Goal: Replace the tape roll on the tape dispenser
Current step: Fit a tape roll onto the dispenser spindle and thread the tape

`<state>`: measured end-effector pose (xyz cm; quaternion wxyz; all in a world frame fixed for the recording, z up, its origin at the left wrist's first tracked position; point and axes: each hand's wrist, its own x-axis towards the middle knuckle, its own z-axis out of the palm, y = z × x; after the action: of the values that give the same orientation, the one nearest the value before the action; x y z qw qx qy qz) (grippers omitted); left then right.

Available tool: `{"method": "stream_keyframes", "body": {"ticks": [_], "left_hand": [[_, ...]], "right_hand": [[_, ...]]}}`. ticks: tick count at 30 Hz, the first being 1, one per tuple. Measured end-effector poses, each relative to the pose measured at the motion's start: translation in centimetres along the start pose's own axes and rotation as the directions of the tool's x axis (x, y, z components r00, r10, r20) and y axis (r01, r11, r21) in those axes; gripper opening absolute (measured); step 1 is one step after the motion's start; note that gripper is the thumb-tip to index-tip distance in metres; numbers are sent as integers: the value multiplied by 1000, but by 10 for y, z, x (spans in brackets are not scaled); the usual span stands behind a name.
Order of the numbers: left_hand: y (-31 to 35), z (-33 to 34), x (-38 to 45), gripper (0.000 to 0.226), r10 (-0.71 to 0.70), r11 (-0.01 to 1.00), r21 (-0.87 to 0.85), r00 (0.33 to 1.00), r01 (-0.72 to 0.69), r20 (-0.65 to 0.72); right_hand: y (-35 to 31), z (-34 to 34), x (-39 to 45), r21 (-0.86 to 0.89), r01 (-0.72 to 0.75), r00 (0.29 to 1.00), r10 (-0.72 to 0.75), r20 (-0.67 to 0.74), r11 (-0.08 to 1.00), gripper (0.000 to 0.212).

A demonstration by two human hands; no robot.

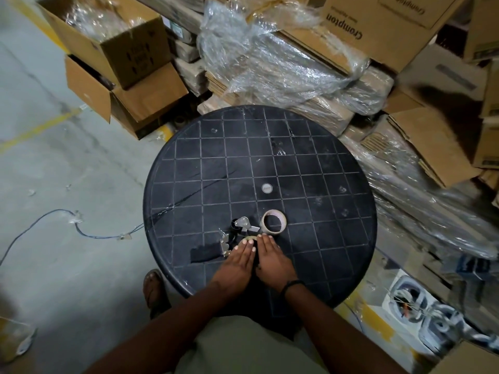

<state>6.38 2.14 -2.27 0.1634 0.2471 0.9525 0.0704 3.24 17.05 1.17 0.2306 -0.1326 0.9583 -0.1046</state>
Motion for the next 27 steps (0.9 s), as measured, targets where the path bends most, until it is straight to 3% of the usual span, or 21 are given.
{"method": "stream_keyframes", "body": {"ticks": [9, 19, 21, 24, 27], "left_hand": [[6, 8, 11, 57, -65, 998, 25, 997, 64, 47], [10, -18, 29, 59, -58, 997, -54, 998, 57, -22], [6, -20, 32, 62, -81, 995, -56, 996, 84, 46], [-5, -13, 29, 70, -92, 992, -84, 996, 92, 8], [-10, -11, 29, 77, -42, 998, -50, 996, 46, 85]], "right_hand": [[7, 13, 1, -31, 40, 999, -41, -12, 999, 59], [27, -1, 15, 113, 39, 994, -50, 95, 993, 70], [29, -1, 18, 91, 49, 993, -58, 100, 995, 79], [26, 5, 24, 70, 19, 992, -28, 126, 997, 98], [18, 8, 26, 39, 9, 993, -13, 117, 999, 91]]}}
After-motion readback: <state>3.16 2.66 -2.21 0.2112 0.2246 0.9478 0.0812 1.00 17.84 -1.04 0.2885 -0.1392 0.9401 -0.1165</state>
